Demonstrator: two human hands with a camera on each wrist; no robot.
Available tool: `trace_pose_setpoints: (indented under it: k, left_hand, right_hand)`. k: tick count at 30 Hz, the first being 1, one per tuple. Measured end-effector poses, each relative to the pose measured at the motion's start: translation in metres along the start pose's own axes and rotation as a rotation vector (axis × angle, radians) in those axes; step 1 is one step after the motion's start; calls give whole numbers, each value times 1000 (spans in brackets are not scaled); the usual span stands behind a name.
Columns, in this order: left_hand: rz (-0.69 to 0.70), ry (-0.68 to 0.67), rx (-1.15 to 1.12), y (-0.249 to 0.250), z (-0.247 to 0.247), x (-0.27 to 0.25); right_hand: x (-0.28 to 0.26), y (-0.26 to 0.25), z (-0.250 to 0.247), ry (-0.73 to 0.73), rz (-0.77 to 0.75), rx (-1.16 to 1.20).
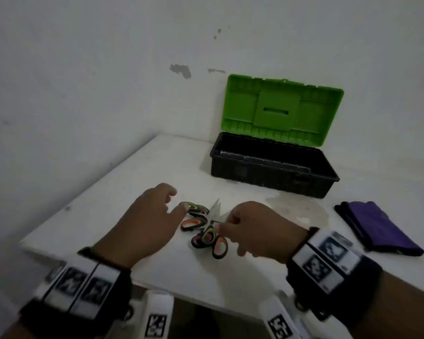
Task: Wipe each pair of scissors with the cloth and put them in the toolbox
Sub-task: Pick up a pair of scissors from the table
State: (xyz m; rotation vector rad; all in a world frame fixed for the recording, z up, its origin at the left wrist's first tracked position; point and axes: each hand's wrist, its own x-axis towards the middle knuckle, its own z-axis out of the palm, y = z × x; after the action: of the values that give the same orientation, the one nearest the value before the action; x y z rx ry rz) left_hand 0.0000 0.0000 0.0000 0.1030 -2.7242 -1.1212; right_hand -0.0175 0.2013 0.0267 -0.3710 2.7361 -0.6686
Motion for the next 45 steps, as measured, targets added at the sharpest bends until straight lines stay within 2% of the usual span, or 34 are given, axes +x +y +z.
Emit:
trace_pose_setpoints:
  k: [3,6,8,14,17,20,23,26,29,32,35,40,43,45]
  left_hand:
    - [-7,-195,171,-5,4,34]
    - [-56,-382,188,-8,11,60]
    - [-60,-456,229,-12,16,72]
    - [-97,-369,143,-13,28,79]
    - [-242,-299,-250,-9,23,73]
    - [-299,-211,-527,-1,13,64]
    - [-237,-158,-645,11,3,51]
    - [-194,-128,-796,27,-3,34]
    - [-189,-184,-966,52,2,15]
    - [-199,-295,-1113,80,16,-2]
    - [-207,-393,-1088,103,40,-14]
    - [-194,-450,-1056,131,84,-26]
    - [-240,-468,-1077,147,111,-26]
    - [-265,-466,-1065,154,128,-25]
  right_hand:
    - [21,-7,4,-61,72,-117]
    - [34,-13,10,-143,117,-181]
    - [40,-14,12,-175,138,-167]
    - [49,-7,18,-230,132,-175]
    - [47,1,17,-231,117,-130]
    - [40,11,14,-138,61,-30]
    - [21,15,3,14,-35,171]
    - [-8,19,-13,77,-122,422]
    - [-40,30,-27,81,-153,609]
    - [-65,48,-35,79,-129,700]
    - [-89,70,-44,54,-90,684]
    - [-117,115,-57,55,-2,696]
    - [-127,146,-66,95,62,690]
    - [-130,172,-76,174,140,614]
